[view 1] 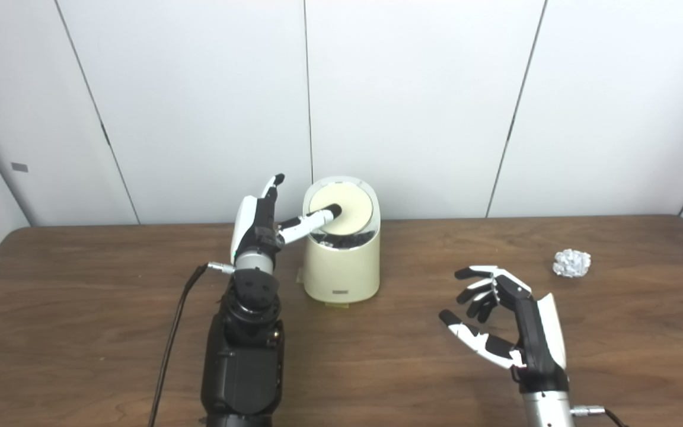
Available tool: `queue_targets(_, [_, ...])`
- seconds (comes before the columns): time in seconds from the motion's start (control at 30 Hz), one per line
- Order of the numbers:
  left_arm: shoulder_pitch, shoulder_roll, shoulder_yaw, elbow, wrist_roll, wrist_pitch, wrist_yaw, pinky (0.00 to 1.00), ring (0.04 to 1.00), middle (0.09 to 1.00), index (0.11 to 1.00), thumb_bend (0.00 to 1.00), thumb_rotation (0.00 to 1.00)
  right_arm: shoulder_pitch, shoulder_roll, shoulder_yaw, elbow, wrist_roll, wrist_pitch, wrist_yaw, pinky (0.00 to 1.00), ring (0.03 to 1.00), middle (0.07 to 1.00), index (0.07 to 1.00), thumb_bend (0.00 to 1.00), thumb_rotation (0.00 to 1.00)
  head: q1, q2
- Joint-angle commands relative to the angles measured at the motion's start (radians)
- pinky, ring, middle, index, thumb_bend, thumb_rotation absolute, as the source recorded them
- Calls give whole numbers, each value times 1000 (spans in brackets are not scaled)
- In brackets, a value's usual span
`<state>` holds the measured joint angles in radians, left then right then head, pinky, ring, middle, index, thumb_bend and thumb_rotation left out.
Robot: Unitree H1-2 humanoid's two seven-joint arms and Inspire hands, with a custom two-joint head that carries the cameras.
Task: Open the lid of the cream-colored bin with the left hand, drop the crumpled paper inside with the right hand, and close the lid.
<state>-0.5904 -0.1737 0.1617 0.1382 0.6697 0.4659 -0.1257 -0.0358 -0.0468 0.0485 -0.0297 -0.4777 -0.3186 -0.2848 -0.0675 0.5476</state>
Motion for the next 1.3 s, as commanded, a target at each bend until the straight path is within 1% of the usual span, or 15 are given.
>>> queue_targets(0.0, [-62, -8, -8, -10, 0, 4, 16, 1000, 1000, 1000, 1000, 954, 390, 38, 11, 9, 50, -11, -15, -16, 211, 305, 430, 593, 374, 129, -2, 2])
queue_targets(0.27, [-65, 0, -21, 4, 3, 4, 17, 1000, 1000, 1000, 1000, 946, 395, 39, 16, 16, 51, -16, -20, -24, 228, 328, 437, 589, 370, 102, -6, 4])
queue_targets(0.33, [-64, 5, -30, 6, 13, 4, 20, 1000, 1000, 1000, 1000, 956, 386, 40, 18, 17, 48, -13, -15, -20, 242, 352, 455, 589, 365, 122, -7, 4])
queue_targets(0.4, [-63, 16, -61, 15, 49, 3, 43, 1000, 1000, 1000, 1000, 977, 360, 41, 20, 18, 48, -5, -11, -16, 282, 392, 482, 589, 371, 132, -9, 5])
queue_targets(0.47, [-61, 30, -91, 20, 69, 3, 64, 1000, 1000, 1000, 1000, 993, 328, 41, 23, 18, 46, 0, -7, -14, 291, 391, 483, 591, 376, 132, -11, 5])
queue_targets(0.53, [-56, 44, -122, 23, 78, 3, 85, 1000, 1000, 1000, 1000, 997, 249, 43, 26, 18, 41, 2, 3, -10, 273, 367, 471, 592, 380, 129, -12, 6])
queue_targets(0.57, [-55, 51, -139, 26, 95, 4, 92, 1000, 1000, 1000, 1000, 1000, 189, 43, 26, 19, 40, 2, 4, -10, 293, 390, 493, 592, 383, 132, -12, 6])
queue_targets(0.7, [-59, 79, -196, 43, 147, 4, 115, 1000, 1000, 1000, 1000, 995, 29, 41, 26, 20, 45, 10, -2, -9, 291, 385, 487, 592, 390, 137, -11, 6])
queue_targets(0.73, [-60, 90, -216, 47, 167, 4, 124, 1000, 1000, 1000, 1000, 997, 15, 40, 27, 20, 46, 10, -3, -9, 329, 427, 515, 591, 390, 142, -12, 6])
queue_targets(0.93, [-51, 184, -365, 76, 270, -7, 205, 1000, 1000, 1000, 1000, 1000, 1, 42, 28, 23, 35, 4, 18, -1, 323, 428, 516, 595, 386, 172, -10, 7])
queue_targets(1.03, [-50, 206, -397, 85, 275, -5, 236, 1000, 1000, 1000, 1000, 1000, 9, 39, 27, 24, 40, 2, 16, -4, 332, 438, 519, 592, 387, 176, -11, 5])
queue_targets(1.1, [-50, 210, -399, 87, 257, -2, 244, 1000, 1000, 1000, 1000, 1000, 11, 39, 29, 24, 38, 0, 23, -3, 348, 456, 534, 592, 389, 189, -10, 4])
queue_targets(1.17, [-48, 210, -392, 87, 232, -3, 245, 1000, 1000, 1000, 1000, 999, 47, 38, 28, 25, 44, 0, 12, -9, 352, 459, 536, 591, 390, 185, -10, 4])
queue_targets(1.23, [-42, 207, -377, 76, 192, -10, 243, 1000, 1000, 1000, 1000, 954, 233, 37, 27, 26, 48, -2, 7, -13, 358, 464, 543, 590, 387, 171, -10, 3])
queue_targets(1.27, [-40, 205, -371, 71, 176, -10, 244, 1000, 1000, 1000, 1000, 880, 455, 37, 27, 26, 48, -2, 7, -13, 329, 431, 529, 591, 387, 165, -10, 3])
